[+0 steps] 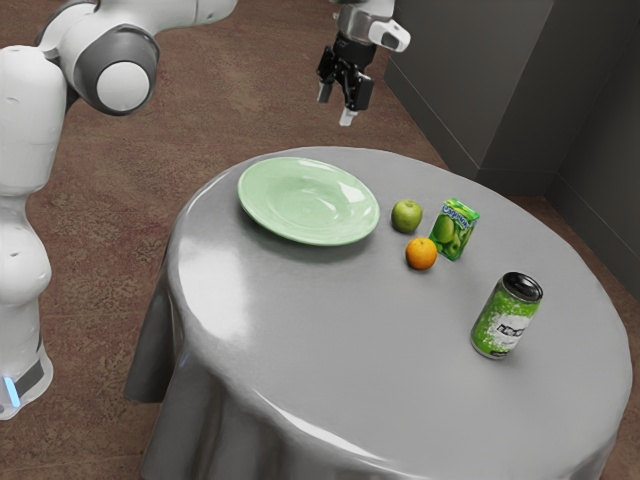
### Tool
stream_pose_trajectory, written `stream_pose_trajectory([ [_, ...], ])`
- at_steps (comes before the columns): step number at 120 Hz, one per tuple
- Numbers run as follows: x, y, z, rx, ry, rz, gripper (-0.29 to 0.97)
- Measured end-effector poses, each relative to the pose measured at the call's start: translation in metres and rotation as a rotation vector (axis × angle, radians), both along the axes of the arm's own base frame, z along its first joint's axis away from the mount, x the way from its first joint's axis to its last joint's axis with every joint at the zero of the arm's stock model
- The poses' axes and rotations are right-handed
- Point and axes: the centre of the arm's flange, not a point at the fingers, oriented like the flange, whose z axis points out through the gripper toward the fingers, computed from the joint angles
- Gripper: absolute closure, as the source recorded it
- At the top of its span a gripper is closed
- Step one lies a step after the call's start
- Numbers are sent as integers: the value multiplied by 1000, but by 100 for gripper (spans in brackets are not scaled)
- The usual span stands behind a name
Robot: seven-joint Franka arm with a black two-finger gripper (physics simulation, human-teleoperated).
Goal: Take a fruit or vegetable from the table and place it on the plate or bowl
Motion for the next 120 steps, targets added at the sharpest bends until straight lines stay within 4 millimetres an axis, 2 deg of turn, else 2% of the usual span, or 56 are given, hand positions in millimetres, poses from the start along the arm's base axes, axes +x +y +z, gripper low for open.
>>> stream_pose_trajectory([
  [18, 2, 2, -3, -12, -3, -32, 0],
  [21, -1, 2, 6, -14, -20, -33, 0],
  [24, -14, 0, 37, 1, -73, -32, 0],
  [29, -61, -14, 134, 64, -243, -26, 0],
  [32, -89, -25, 177, 94, -323, -24, 0],
  [36, -117, -39, 211, 115, -385, -26, 0],
  [40, -129, -51, 226, 119, -408, -29, 0],
  [54, -103, -75, 206, 70, -363, -65, 0],
  [63, -57, -80, 159, 22, -281, -89, 0],
  [68, -31, -74, 124, -11, -227, -86, 0],
  [73, -13, -69, 99, -38, -193, -78, 0],
  [93, 38, -105, 38, -92, -153, -123, 0],
  [103, 53, -106, 12, -99, -131, -114, 0],
  [110, 58, -102, -8, -100, -101, -99, 0],
  [120, 60, -96, -27, -95, -73, -79, 0],
])
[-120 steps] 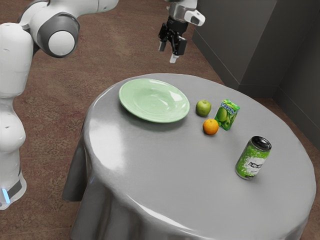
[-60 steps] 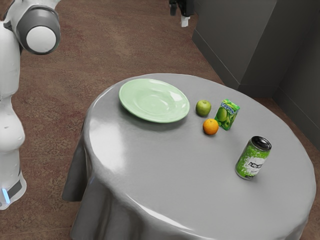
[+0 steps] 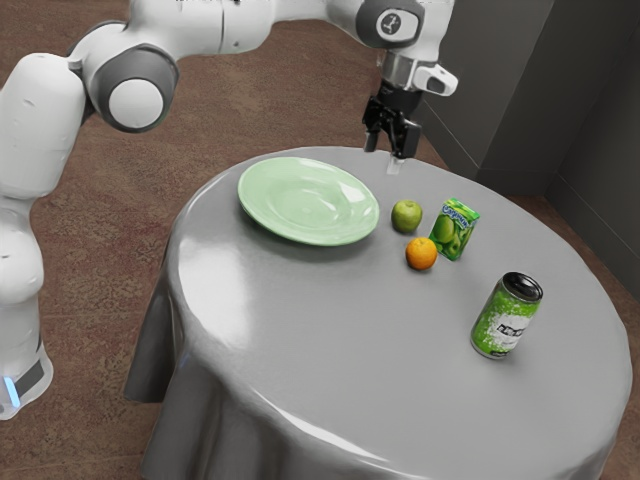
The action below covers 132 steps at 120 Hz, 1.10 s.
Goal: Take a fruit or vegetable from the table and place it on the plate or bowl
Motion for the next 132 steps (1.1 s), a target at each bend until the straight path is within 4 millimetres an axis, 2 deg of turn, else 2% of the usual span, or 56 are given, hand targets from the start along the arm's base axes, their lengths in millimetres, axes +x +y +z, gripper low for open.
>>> stream_pose_trajectory([
  [13, 4, -6, -21, 2, 28, 1, 0],
  [34, 16, -65, -41, 4, 30, -73, 0],
  [61, 30, -96, -61, 2, 29, -47, 1],
  [74, 33, -99, -64, 2, 26, -5, 1],
  [97, 43, -98, -85, 0, 39, 59, 1],
  [118, 53, -85, -101, 21, 32, 114, 0],
  [132, 59, -77, -101, 32, 3, 145, 0],
])
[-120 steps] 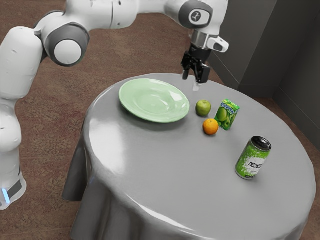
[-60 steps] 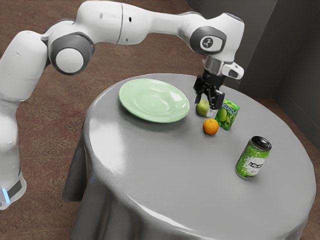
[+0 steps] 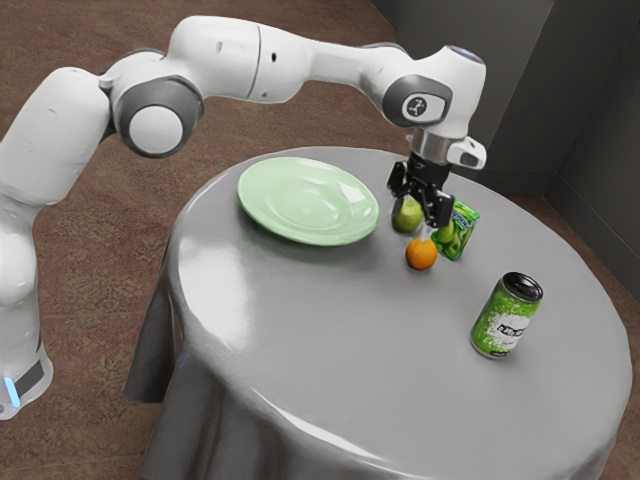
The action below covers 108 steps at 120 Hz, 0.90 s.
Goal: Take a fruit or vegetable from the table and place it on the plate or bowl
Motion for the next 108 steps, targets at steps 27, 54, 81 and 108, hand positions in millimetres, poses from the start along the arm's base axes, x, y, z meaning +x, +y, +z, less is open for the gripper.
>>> stream_pose_trajectory([
  [27, 10, 1, -16, 30, -17, 22, 0],
  [54, 19, 1, -22, 53, -59, 36, 0],
  [81, 27, 8, -32, 63, -95, 56, 0],
  [108, 33, 3, -51, 60, -87, 55, 0],
])
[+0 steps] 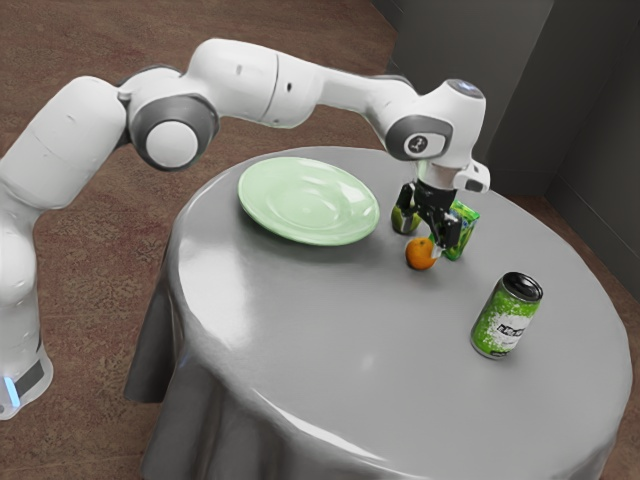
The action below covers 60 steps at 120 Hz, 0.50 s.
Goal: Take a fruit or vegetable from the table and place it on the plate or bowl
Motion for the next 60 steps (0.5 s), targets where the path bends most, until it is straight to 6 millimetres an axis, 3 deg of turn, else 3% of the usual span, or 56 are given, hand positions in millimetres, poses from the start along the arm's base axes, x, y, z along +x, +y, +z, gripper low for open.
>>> stream_pose_trajectory([
  [60, 9, 4, -26, -8, 2, 13, 0],
])
